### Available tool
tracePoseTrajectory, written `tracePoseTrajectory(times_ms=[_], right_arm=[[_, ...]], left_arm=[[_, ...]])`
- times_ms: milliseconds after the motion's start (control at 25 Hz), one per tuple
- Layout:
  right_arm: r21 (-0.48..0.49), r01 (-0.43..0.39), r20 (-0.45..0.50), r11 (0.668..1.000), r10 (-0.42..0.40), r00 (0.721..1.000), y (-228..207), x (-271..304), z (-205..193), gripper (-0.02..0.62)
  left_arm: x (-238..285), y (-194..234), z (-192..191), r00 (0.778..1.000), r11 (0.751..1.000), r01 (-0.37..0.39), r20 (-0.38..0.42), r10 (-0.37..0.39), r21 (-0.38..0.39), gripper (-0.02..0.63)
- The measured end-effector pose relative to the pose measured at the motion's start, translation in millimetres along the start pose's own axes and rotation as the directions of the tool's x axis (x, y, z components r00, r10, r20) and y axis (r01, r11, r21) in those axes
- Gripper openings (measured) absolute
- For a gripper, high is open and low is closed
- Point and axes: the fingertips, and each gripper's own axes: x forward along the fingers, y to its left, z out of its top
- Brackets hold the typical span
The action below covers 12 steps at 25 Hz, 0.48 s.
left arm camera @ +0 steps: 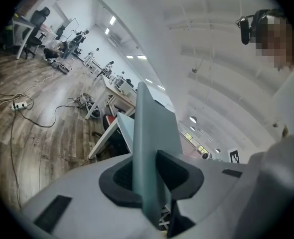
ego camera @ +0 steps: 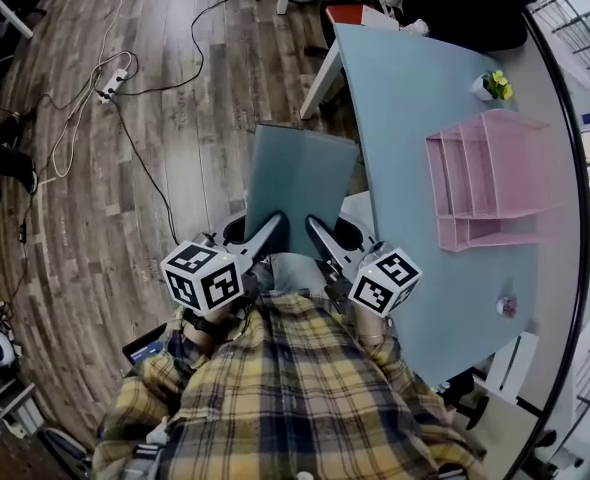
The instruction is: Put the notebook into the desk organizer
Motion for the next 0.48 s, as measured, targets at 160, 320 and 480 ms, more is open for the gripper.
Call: tracePoseTrajectory(times_ms=[160, 320, 480], right_arm=[[0.004, 0.007, 0.014, 1.000, -0.007, 1.000, -22.3, 15.0, 13.6, 0.086], [0.017, 0.035, 0.046, 0.999, -0.036, 0.998, -49.4, 29.1, 36.8, 0.086], [0.031, 0.061, 0.071, 0.998, -0.063, 0.995, -80.9, 33.5, 70.0, 0.086]], left_arm=[[23.4, 12.0, 16.2, 1.000, 1.000, 0.004, -0.016, -0.004, 0.008, 0.097], [55.1, 19.9, 42.4, 0.999, 0.999, 0.029, -0.046, -0.027, 0.034, 0.097], [94.0, 16.8, 69.8, 0.996, 0.997, 0.056, -0.070, -0.052, 0.051, 0.097]])
